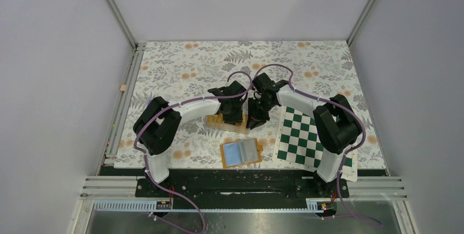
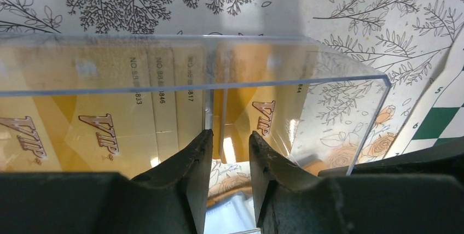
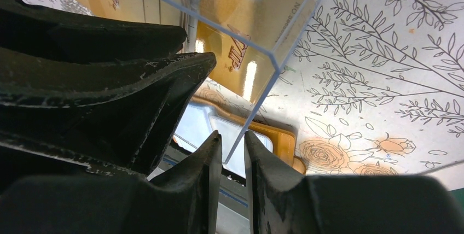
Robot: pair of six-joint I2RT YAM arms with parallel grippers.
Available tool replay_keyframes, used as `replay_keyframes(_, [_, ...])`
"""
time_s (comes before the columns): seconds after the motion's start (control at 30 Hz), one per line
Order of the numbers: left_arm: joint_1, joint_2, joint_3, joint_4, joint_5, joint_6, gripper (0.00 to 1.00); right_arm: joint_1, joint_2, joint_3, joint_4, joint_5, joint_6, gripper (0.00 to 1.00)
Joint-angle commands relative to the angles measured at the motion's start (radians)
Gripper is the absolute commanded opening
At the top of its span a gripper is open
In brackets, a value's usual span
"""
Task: Put the credit cards into the card holder
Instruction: Pick up the credit card from the storage box.
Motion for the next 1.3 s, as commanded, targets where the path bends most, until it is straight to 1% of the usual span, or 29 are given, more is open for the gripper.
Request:
replay_keyframes(0.0, [0.009,-0.004,0.036,-0.007,-0.026,0.001,0.31,0.006,-0.01,-0.008,0.015,-0.021,-0.007,0.28])
replay_keyframes(0.13, [0.011,0.024,0.034,0.004,-0.009,0.001,0.3,0.007,-0.009,-0.009,0.016,-0.023,-0.008,0.28])
replay_keyframes(0.23, [0.01,0.032,0.027,0.029,0.043,0.0,0.25,0.007,-0.008,-0.009,0.016,-0.023,-0.009,0.28])
replay_keyframes(0.33, [0.008,0.025,0.016,0.059,0.067,-0.004,0.16,0.006,-0.007,-0.009,0.015,-0.023,-0.008,0.28])
replay_keyframes(0.43, [0.008,0.009,0.012,0.069,0.076,-0.008,0.02,0.006,-0.006,-0.009,0.016,-0.023,-0.009,0.28])
replay_keyframes(0.47, [0.007,0.001,0.01,0.069,0.073,-0.009,0.01,0.007,-0.006,-0.009,0.016,-0.024,-0.01,0.28])
replay_keyframes(0.97, [0.002,-0.096,0.004,0.076,0.064,-0.003,0.0,0.007,-0.003,-0.011,0.015,-0.025,-0.01,0.28])
replay_keyframes(1.17, [0.001,-0.104,-0.001,0.093,0.091,-0.006,0.0,0.007,-0.003,-0.012,0.016,-0.023,-0.013,0.27])
replay_keyframes(1.27, [0.002,-0.115,-0.023,0.128,0.115,-0.016,0.0,0.005,-0.008,-0.012,0.015,-0.021,-0.012,0.27])
